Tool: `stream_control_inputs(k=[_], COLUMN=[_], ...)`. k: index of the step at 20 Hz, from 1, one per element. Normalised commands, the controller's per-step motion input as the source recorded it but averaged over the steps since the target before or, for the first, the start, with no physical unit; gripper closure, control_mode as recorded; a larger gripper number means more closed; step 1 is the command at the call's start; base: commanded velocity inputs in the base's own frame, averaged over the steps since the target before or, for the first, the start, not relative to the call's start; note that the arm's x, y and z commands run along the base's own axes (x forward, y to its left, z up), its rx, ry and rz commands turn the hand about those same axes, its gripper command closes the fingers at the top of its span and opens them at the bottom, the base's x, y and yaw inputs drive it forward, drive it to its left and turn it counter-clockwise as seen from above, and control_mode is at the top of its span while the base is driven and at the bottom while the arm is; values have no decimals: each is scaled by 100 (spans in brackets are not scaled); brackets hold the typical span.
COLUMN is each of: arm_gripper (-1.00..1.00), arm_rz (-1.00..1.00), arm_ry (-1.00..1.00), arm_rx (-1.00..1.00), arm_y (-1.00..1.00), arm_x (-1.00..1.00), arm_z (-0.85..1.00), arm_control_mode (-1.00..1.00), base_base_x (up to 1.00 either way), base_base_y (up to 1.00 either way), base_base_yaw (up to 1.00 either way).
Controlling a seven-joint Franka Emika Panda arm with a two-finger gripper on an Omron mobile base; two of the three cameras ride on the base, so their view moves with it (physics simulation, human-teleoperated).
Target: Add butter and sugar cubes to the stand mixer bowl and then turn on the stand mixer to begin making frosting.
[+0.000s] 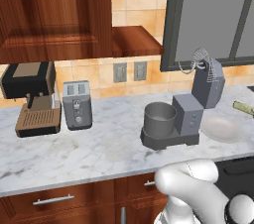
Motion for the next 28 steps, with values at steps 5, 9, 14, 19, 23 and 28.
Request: stream_control_inputs(k=[5, 9, 14, 19, 23, 28], arm_gripper=[100, 100, 100, 100, 100, 100], arm_rz=[0, 0, 0, 0, 0, 0], arm_ry=[0, 3, 8, 9, 6, 0], arm_rx=[-13, -12, -10, -9, -7, -5], arm_y=[100, 100, 100, 99, 72, 20], arm_x=[-2, 6, 17, 53, 65, 40], arm_z=[24, 10, 1, -2, -11, -20], arm_control_mode=[-100, -100, -100, -100, -100, -100], base_base_x=[0, 0, 0, 0, 0, 0], base_base_y=[0, 0, 0, 0, 0, 0], base_base_yaw=[0, 0, 0, 0, 0, 0])
